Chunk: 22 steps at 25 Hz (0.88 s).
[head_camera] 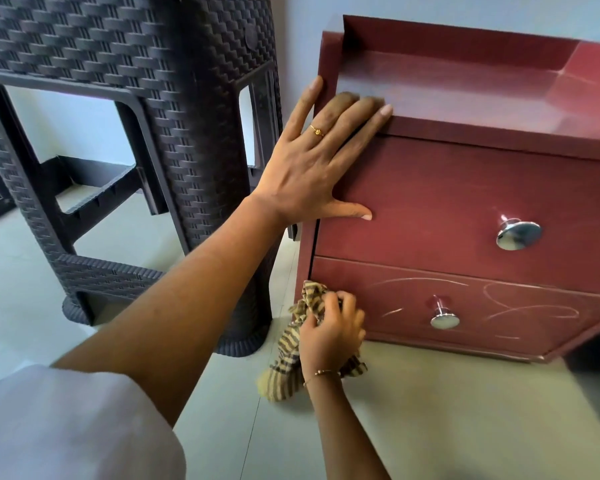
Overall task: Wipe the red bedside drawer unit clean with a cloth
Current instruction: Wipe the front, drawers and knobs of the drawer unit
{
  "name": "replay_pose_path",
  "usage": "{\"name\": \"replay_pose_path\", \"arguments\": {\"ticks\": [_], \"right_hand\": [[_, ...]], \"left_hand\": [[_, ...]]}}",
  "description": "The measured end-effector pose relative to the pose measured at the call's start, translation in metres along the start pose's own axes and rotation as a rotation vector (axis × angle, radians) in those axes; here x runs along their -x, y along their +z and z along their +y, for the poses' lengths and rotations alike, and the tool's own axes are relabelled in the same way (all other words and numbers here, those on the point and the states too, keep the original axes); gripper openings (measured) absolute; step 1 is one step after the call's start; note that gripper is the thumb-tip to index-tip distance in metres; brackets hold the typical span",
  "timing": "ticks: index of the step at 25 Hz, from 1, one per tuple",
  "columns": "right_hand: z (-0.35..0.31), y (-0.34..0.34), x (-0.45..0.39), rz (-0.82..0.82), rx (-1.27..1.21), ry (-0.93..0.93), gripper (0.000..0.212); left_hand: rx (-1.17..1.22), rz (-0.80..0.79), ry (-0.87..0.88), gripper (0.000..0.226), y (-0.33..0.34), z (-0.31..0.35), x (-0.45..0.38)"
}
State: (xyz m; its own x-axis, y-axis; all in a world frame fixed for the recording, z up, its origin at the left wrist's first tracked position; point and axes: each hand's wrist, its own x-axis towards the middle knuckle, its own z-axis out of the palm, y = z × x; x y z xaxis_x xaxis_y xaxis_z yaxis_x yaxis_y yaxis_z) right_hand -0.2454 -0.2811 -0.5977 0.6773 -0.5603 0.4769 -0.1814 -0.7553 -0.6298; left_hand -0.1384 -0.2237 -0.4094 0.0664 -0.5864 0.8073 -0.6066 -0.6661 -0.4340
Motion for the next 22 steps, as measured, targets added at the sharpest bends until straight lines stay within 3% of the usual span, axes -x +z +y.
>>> {"name": "replay_pose_path", "arguments": {"ticks": [2, 6, 9, 14, 18, 22], "right_hand": [[0.008, 0.000, 0.008, -0.025, -0.046, 0.015, 0.038], [-0.037, -0.016, -0.027, 0.193, -0.193, -0.154, 0.017], [-0.039, -0.003, -0.018, 0.134, -0.104, -0.191, 0.015], [0.025, 0.026, 0.029, -0.078, 0.022, -0.146, 0.026], [-0.010, 0.018, 0.004, 0.058, -0.100, -0.117, 0.017], [0.009, 0.030, 0.021, -0.017, 0.033, -0.153, 0.019]], "left_hand": [[-0.007, 0.016, 0.021, 0.100, 0.000, 0.000, 0.000], [-0.059, 0.035, 0.019, 0.096, 0.001, 0.005, 0.004], [-0.095, 0.028, -0.070, 0.086, 0.005, 0.010, 0.022], [-0.101, -0.093, -0.094, 0.082, 0.014, 0.016, 0.079], [-0.067, -0.087, -0.101, 0.092, 0.023, 0.020, 0.096], [-0.020, -0.063, -0.134, 0.085, 0.025, 0.024, 0.100]]}}
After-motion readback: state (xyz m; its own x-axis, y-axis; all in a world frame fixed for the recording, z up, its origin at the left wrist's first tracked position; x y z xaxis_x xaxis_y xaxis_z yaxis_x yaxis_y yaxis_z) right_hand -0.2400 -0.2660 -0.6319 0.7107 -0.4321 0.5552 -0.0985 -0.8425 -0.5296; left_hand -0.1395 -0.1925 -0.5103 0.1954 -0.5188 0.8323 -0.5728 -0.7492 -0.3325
